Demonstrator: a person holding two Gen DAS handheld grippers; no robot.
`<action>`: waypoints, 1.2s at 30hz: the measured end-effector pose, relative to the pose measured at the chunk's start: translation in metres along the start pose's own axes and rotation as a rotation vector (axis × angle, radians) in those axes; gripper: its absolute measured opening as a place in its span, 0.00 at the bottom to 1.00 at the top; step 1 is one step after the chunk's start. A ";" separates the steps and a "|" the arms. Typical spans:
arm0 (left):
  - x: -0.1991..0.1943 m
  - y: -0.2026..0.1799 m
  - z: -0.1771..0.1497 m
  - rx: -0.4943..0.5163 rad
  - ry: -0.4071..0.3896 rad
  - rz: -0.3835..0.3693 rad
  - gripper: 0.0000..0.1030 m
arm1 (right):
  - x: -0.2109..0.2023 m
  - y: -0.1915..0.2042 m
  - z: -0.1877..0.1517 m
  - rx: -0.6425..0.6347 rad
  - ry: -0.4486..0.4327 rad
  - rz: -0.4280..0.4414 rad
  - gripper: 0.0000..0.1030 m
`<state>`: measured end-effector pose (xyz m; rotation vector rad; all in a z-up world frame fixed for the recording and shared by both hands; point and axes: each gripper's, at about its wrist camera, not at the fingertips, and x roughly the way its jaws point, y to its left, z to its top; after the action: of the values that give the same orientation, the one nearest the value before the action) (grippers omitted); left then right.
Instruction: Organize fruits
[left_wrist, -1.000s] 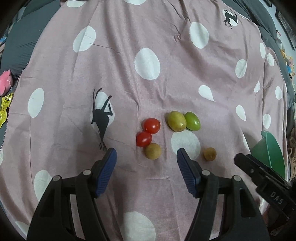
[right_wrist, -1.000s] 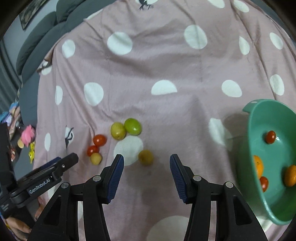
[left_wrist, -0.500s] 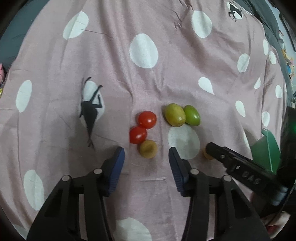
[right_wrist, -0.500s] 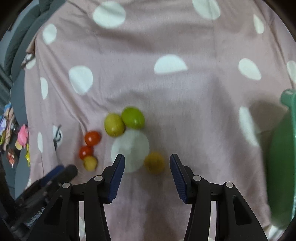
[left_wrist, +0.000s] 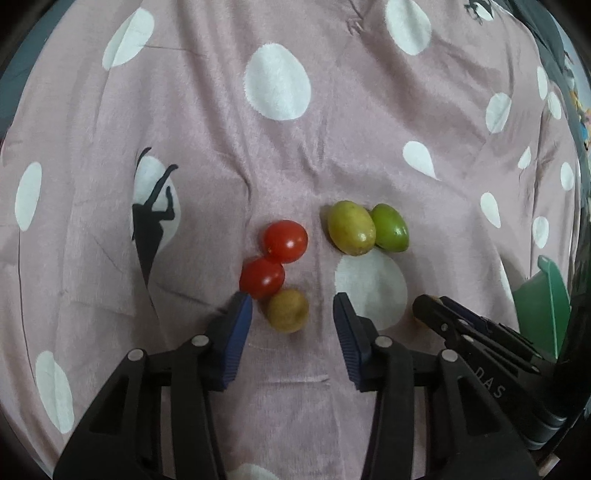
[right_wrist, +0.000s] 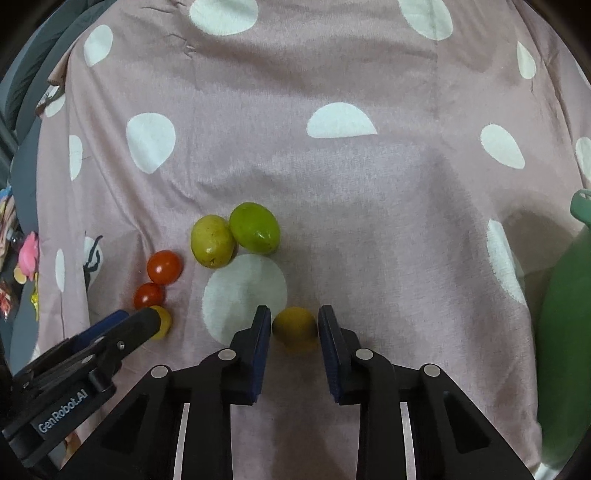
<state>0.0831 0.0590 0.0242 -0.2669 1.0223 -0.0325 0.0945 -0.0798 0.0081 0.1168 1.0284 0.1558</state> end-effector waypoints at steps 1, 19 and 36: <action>0.001 -0.002 0.000 0.007 -0.007 0.009 0.42 | 0.002 0.000 -0.001 0.003 0.005 0.000 0.28; -0.002 -0.005 -0.009 -0.019 -0.047 0.032 0.25 | -0.004 0.012 -0.011 -0.021 0.000 -0.009 0.26; -0.054 -0.036 -0.034 0.059 -0.139 -0.092 0.25 | -0.055 -0.007 -0.014 0.001 -0.119 -0.012 0.26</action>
<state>0.0298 0.0252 0.0620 -0.2582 0.8696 -0.1254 0.0552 -0.0967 0.0465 0.1192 0.9108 0.1357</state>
